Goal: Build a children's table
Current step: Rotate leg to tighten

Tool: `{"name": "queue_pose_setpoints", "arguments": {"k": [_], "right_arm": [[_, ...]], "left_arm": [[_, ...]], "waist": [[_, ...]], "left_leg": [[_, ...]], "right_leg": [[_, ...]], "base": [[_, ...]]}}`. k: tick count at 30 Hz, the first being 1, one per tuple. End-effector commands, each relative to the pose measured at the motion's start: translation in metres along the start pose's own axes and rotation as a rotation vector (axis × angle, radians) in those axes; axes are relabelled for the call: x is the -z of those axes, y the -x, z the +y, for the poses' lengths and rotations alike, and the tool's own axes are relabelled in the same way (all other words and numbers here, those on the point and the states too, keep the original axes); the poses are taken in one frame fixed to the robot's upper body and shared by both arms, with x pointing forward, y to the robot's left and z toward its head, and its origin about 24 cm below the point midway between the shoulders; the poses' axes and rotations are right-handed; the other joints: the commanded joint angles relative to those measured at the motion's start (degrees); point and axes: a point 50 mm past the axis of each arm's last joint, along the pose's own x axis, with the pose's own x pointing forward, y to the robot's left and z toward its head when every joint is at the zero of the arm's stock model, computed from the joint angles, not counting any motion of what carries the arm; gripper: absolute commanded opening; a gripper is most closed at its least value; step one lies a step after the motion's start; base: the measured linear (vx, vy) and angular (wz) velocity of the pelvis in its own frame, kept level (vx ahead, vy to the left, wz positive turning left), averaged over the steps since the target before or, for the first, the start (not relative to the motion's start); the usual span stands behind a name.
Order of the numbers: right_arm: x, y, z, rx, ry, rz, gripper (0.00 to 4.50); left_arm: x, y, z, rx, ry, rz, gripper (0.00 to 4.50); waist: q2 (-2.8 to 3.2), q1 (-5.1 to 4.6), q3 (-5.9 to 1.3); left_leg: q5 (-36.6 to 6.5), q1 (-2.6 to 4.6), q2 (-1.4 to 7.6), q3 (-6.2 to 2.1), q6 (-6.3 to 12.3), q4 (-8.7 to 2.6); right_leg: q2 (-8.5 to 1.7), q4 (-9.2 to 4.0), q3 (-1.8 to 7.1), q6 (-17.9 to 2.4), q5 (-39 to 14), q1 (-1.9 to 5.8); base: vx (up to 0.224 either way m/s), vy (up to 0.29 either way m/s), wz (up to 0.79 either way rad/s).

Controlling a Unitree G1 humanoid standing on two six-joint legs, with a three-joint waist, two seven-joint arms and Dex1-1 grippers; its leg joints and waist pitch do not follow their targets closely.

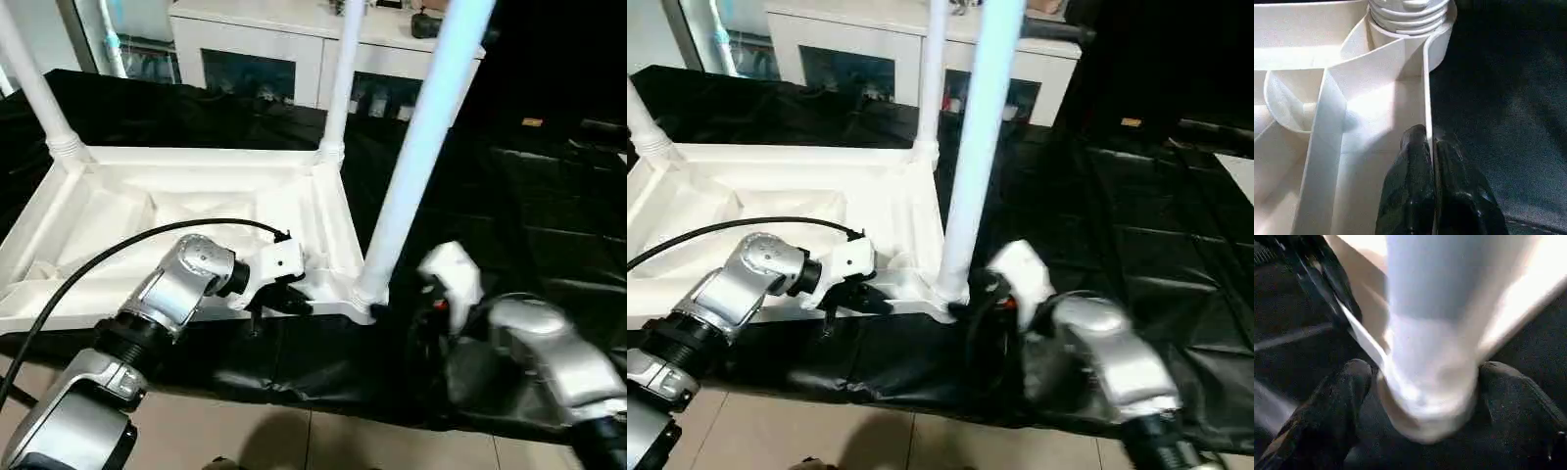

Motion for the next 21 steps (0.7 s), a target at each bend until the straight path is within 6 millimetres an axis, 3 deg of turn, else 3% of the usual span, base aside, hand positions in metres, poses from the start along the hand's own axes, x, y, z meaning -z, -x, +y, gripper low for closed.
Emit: {"name": "queue_pose_setpoints", "arguments": {"k": [1, 2, 3, 5, 14, 21], "right_arm": [[-0.0037, -0.0004, -0.0051, 0.007, 0.013, -0.015, 3.87], [-0.0039, -0.0018, -0.0043, -0.004, 0.004, -0.019, 3.87], [-0.0035, -0.0037, -0.0041, -0.01, -0.002, -0.021, 3.52], [-0.0033, -0.0043, -0.0039, -0.014, -0.006, -0.023, 3.52], [-0.0011, -0.0048, -0.0045, -0.028, -0.002, -0.018, 2.66], [0.0017, -0.0067, -0.0039, -0.021, -0.004, -0.01, 2.48]], "left_arm": [[0.0017, -0.0131, -0.0106, 0.076, -0.01, 0.034, 0.0], [0.0015, -0.0131, -0.0106, 0.074, -0.01, 0.034, 0.0], [0.0014, -0.0131, -0.0106, 0.074, -0.009, 0.033, 0.0], [0.0014, -0.013, -0.0106, 0.073, -0.009, 0.033, 0.0], [0.004, -0.0104, -0.0118, 0.071, -0.002, 0.04, 0.0], [0.0048, -0.0108, -0.0102, 0.058, 0.006, 0.043, 0.0]], "waist": [[0.31, -0.12, -3.62], [0.32, -0.03, -3.65], [0.25, 0.03, -3.69], [0.24, 0.1, -3.74], [0.19, 0.2, -3.67], [0.36, 0.13, -3.69]], "left_leg": [[-18.64, 1.48, 1.35, -0.4, -0.92, -4.44], [-17.9, 1.44, 1.33, -0.36, -0.84, -4.39], [-17.07, 1.35, 1.28, -0.34, -0.64, -4.36], [-16.47, 1.32, 1.21, -0.27, -0.38, -4.27], [-16.86, 1.4, 1.21, -0.26, -0.52, -4.31], [-16.94, 1.41, 1.19, -0.28, -0.59, -4.29]], "right_leg": [[-2.47, -4.32, 1.16, -11.34, -15.47, 1.53], [-2.42, -4.2, 1.17, -11.46, -14.35, 1.64], [-2.42, -4.03, 1.17, -11.66, -13.11, 1.78], [-2.41, -3.97, 1.15, -11.88, -12.15, 1.87], [-2.44, -4.09, 1.16, -11.41, -13.67, 1.92], [-2.41, -4.07, 1.15, -11.45, -13.65, 1.92]], "base": [[0.0, 0.0, 0.0], [0.0, 0.0, 0.0], [0.0, 0.0, 0.0], [0.0, 0.0, 0.0], [0.0, 0.0, 0.0], [0.0, 0.0, 0.0]]}}
